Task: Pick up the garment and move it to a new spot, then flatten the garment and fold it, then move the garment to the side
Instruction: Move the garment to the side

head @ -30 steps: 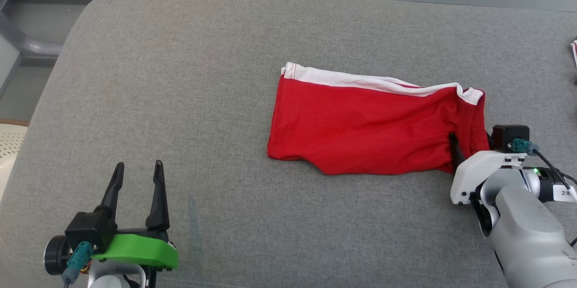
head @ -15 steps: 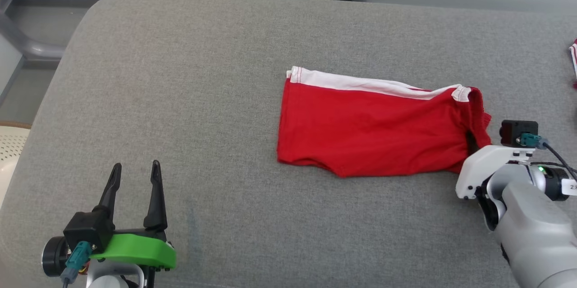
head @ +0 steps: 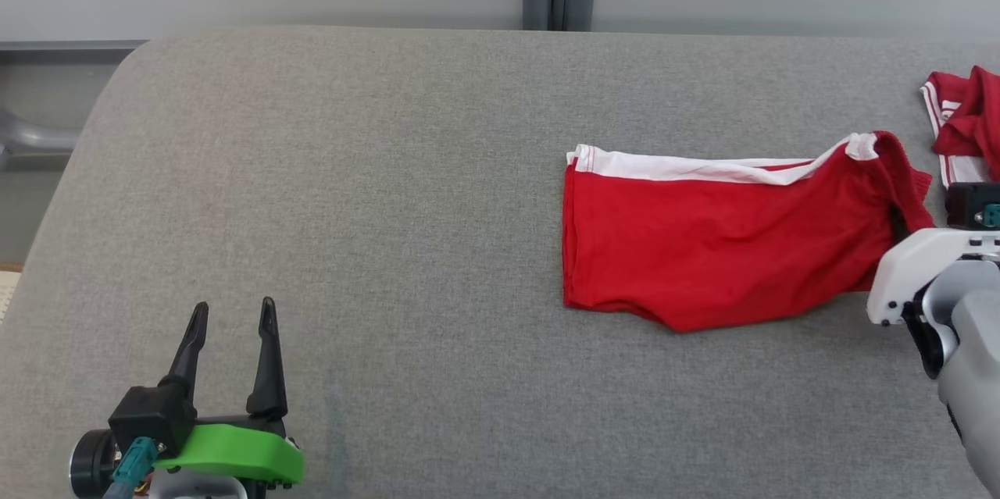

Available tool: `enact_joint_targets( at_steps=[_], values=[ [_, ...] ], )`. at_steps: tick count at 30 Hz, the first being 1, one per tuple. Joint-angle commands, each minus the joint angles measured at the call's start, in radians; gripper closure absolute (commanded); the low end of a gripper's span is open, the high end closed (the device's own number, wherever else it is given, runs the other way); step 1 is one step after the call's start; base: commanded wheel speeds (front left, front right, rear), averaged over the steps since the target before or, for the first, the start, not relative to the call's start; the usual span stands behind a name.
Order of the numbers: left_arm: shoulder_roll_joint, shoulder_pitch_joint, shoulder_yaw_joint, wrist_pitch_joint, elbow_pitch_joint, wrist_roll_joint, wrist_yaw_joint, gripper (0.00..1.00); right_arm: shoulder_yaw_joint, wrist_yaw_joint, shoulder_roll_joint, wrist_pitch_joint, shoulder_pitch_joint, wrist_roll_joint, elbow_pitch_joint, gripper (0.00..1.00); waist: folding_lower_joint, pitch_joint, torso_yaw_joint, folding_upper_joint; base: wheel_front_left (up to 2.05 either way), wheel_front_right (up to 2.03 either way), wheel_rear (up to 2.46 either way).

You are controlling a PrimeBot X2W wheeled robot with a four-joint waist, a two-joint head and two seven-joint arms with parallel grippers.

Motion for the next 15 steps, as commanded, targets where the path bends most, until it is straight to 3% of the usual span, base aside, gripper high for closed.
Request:
enact_joint_targets(
  at_steps=[1, 15],
  values=[
    [0.000, 0.012, 0.004, -0.002, 0.000, 0.002, -0.003, 0.00, 0.017, -0.002, 0.013, 0.008, -0.010, 0.020, -0.020, 1.00, 0.0000, -0.010, -0.013, 0.0000, 0.00, 0.00, 0.00],
    [0.000, 0.014, -0.020, -0.002, 0.012, -0.012, -0.003, 0.00, 0.173, -0.002, 0.148, 0.090, 0.000, 0.215, -0.206, 1.00, 0.0000, -0.026, -0.021, 0.0000, 0.00, 0.00, 0.00]
  ],
)
